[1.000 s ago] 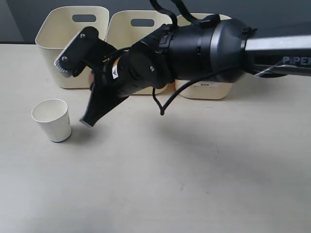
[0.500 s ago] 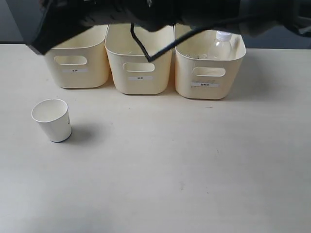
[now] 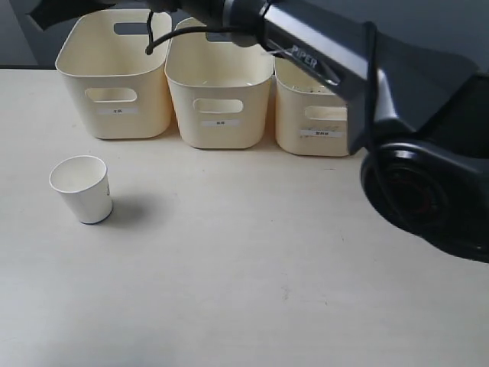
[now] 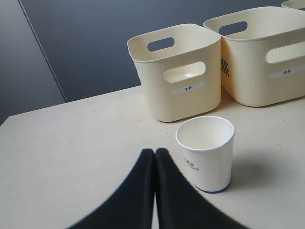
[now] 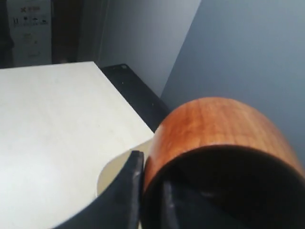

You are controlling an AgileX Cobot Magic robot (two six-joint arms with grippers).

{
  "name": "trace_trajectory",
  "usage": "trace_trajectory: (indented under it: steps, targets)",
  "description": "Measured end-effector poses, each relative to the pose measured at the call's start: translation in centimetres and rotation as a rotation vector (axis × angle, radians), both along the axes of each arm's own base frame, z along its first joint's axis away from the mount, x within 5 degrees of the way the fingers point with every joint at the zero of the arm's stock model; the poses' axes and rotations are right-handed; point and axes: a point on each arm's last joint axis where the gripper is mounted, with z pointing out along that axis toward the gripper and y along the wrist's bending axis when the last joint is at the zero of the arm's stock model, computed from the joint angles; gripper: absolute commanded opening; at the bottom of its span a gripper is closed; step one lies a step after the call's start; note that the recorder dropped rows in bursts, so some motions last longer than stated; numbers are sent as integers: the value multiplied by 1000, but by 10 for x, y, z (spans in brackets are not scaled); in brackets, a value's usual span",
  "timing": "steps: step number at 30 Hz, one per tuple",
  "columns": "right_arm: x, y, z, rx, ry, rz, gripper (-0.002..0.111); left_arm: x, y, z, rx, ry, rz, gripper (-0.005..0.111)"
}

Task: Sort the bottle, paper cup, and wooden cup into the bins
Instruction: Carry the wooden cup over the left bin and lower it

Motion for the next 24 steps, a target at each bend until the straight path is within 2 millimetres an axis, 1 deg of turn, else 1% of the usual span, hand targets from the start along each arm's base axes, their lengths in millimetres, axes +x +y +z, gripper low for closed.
trace_trajectory:
  steps: [2, 3, 6, 9, 12, 21, 24]
  targets:
    - [8, 0, -11, -13, 22, -12, 0, 0, 0, 0, 0, 0, 0, 0]
    - [14, 1, -22, -24, 40, -21, 0, 0, 0, 0, 0, 0, 0, 0]
    - [23, 0, -44, -52, 85, -35, 0, 0, 0, 0, 0, 0, 0, 0]
    - [27, 2, -63, -74, 107, -38, 0, 0, 0, 0, 0, 0, 0, 0]
    - [30, 4, -77, -91, 123, -38, 0, 0, 0, 0, 0, 0, 0, 0]
    - [34, 7, -105, -133, 141, -40, 0, 0, 0, 0, 0, 0, 0, 0]
    - [35, 7, -109, -141, 131, -40, 0, 0, 0, 0, 0, 0, 0, 0]
